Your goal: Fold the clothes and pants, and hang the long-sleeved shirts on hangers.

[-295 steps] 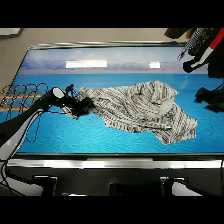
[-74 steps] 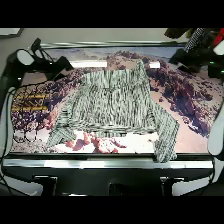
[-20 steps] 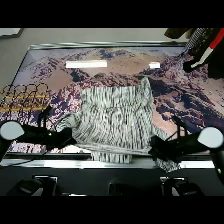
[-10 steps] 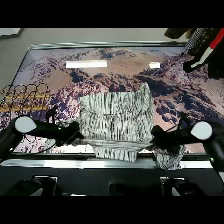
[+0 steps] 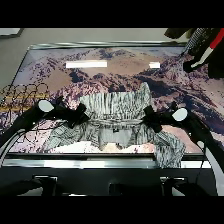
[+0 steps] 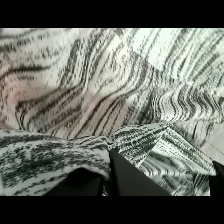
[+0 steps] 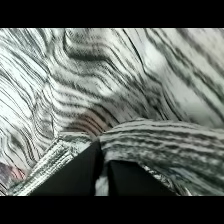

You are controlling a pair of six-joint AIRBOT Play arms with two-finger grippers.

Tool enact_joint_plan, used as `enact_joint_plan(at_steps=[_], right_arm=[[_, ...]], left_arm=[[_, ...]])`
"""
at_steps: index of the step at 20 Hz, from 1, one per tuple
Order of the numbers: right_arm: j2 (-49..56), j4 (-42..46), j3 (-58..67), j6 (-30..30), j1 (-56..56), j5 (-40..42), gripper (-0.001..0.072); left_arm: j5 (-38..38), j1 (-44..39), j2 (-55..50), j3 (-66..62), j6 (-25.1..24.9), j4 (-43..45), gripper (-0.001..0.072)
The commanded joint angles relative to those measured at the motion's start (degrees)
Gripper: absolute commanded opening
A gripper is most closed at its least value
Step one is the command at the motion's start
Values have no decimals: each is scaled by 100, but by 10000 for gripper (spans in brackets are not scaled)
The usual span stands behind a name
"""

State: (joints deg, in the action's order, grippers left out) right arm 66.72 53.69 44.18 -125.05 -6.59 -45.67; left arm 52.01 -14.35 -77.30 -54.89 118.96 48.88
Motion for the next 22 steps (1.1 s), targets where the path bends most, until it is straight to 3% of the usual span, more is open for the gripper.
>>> enact_joint_plan(at_steps=[1,2,3,4,7,10,12,15,22], right_arm=[[302,-339,24,798,-2,730,278],[247,-234,72,1014,-2,678,372],[140,-15,184,1182,-2,498,408],[2,363,345,1193,-2,245,425],[-503,1615,1167,1191,-4,-1248,425],[-634,1816,1869,1270,-240,-2234,424],[-518,2271,2037,1139,-1012,-2240,424],[22,4000,2037,197,-2087,-2540,426],[1169,3936,2037,-33,-2315,-2087,426]], left_arm=[[-262,50,-426,-232,-219,-42,258],[-262,87,-385,-243,-221,-24,381],[-221,146,-306,-280,-332,37,485],[-149,221,-168,-358,-509,199,539],[157,317,446,-671,-828,1276,539],[420,131,999,-800,-970,2028,539],[522,-127,1088,-800,-960,2308,539],[516,-579,1003,-798,-688,2769,539],[522,-1032,586,-800,-271,3112,539]])
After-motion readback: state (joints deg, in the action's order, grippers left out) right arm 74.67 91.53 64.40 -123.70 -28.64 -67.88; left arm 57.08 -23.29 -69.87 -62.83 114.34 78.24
